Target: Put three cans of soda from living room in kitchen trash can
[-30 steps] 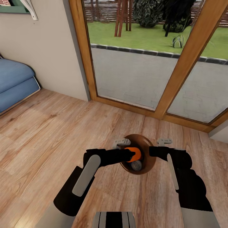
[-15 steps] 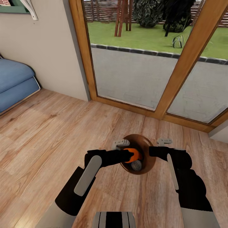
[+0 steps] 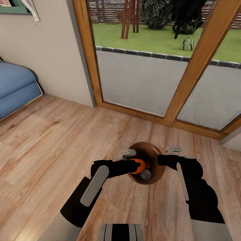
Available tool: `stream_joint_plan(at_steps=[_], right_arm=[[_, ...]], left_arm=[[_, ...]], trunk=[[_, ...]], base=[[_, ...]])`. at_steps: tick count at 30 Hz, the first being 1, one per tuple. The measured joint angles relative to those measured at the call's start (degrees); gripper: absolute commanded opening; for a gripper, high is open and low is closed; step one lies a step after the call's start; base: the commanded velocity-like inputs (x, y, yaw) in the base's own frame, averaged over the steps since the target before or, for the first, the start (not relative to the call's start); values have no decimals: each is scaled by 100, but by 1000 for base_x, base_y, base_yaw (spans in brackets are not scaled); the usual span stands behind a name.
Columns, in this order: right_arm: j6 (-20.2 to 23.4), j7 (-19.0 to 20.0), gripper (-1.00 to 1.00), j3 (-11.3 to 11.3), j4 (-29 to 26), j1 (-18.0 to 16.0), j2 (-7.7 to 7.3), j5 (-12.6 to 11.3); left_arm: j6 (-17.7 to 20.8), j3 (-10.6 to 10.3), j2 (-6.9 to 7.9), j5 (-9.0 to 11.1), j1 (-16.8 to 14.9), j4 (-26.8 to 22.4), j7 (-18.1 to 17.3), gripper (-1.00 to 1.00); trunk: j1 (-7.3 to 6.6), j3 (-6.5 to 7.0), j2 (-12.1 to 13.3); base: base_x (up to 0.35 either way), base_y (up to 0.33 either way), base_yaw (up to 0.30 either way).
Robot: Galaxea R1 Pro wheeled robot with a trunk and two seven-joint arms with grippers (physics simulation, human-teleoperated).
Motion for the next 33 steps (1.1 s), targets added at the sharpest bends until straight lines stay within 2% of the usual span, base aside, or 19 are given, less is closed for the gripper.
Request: stream_joint_plan(at_steps=[9,10,33], right_arm=[[-1,-1,-100,7,2,1,0,26],[-1,-1,-100,8,-1,1,0,28],[1,1,-100,16,2,0,0,-19]], left_arm=[[-177,-8,0,23,-3,58,-9,-100],[-180,-8,0,24,-1,59,-10,100],[-125,-12,0,-57,10,1,-17,100]], trunk=[[0,0,0],[0,0,0],[0,0,0]], base=[[0,0,0],[0,0,0],[0,0,0]])
